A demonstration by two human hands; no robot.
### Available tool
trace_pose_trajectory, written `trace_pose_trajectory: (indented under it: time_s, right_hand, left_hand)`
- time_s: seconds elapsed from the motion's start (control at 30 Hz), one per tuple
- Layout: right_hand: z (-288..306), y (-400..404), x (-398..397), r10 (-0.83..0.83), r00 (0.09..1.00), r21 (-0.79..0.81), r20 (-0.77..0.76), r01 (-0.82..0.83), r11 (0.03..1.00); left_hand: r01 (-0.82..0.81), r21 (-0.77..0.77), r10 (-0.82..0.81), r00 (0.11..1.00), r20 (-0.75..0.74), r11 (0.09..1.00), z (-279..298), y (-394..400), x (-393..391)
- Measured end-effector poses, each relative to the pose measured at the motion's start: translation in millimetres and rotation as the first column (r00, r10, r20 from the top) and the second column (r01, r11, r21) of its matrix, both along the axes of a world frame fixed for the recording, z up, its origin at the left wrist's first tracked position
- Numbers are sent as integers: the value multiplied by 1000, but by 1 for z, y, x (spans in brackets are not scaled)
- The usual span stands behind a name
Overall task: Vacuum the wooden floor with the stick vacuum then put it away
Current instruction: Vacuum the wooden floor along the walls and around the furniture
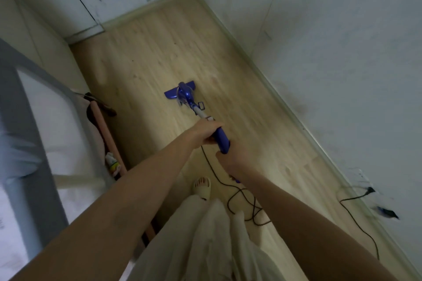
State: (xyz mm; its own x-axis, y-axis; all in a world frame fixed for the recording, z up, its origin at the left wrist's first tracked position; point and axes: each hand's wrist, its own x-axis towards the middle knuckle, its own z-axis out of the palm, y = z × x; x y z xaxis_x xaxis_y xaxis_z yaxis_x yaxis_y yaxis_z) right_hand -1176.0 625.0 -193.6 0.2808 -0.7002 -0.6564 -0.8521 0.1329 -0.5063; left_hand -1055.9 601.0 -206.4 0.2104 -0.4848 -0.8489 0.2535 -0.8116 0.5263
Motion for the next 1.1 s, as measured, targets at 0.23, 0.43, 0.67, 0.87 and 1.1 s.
trace_pose_trajectory:
  time_s: [0.23, 0.43, 0.67, 0.87, 1.1]
  right_hand:
    - [-12, -40, 74, 89, 996, -15, -12, -89, 996]
    - [-11, -58, 86, 127, 991, -24, -44, -128, 991]
    - [6, -49, 59, 168, 982, -21, -88, -170, 985]
    - [38, -45, 0, 219, 963, -22, -157, -225, 974]
    - [68, -15, -89, 211, 954, -88, -214, -234, 968]
  left_hand:
    - [-70, 21, 70, 998, -2, 997, -13, -34, 76]
    - [-86, -6, 86, 996, -20, 996, -13, -51, 87]
    - [-96, -7, 95, 993, -68, 995, -2, -39, 61]
    - [-117, -10, 116, 991, -66, 993, 13, -31, -2]
    - [-89, -67, 83, 993, -85, 994, 34, -1, -97]
